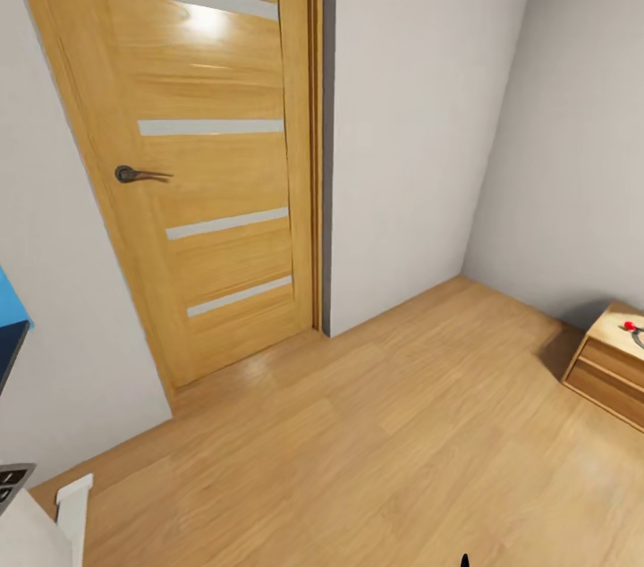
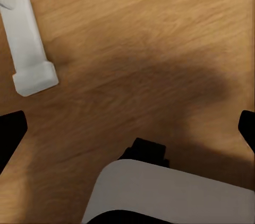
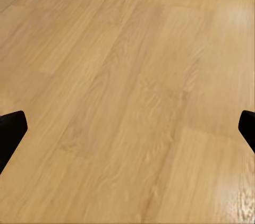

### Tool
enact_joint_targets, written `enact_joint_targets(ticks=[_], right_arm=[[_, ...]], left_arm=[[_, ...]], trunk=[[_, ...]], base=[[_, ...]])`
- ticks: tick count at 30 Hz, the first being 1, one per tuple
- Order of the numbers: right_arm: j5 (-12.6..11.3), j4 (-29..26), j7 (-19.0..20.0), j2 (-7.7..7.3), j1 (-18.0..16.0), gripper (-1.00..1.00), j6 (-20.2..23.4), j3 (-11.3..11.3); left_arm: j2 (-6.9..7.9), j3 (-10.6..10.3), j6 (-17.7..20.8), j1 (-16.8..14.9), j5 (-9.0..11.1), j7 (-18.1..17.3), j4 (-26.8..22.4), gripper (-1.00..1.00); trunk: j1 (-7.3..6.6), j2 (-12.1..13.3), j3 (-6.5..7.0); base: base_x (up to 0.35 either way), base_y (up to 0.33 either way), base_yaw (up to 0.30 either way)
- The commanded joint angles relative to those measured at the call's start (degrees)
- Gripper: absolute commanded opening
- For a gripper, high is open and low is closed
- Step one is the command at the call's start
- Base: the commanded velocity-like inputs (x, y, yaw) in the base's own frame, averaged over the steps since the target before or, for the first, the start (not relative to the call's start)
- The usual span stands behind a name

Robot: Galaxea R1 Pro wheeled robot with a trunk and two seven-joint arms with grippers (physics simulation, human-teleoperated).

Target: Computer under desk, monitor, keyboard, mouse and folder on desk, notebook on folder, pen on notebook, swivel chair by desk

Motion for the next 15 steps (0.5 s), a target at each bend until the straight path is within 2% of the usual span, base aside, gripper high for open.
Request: enact_joint_targets(ticks=[1, 15], right_arm=[[0.10, -0.02, -0.59, -0.01, -0.02, 1.00, -0.09, 0.37], [0.18, -0.02, -0.59, -0.01, -0.02, 1.00, -0.17, 0.46]], left_arm=[[0.05, -0.49, -0.20, 0.00, 0.57, 0.38, -0.08, 1.00], [0.05, -0.49, -0.20, 0.00, 0.53, 0.38, -0.08, 1.00]], trunk=[[0.03, -0.02, -0.07], [0.03, -0.02, -0.11]], base=[[0.320, -0.136, 0.242], [0.319, -0.149, 0.271]])
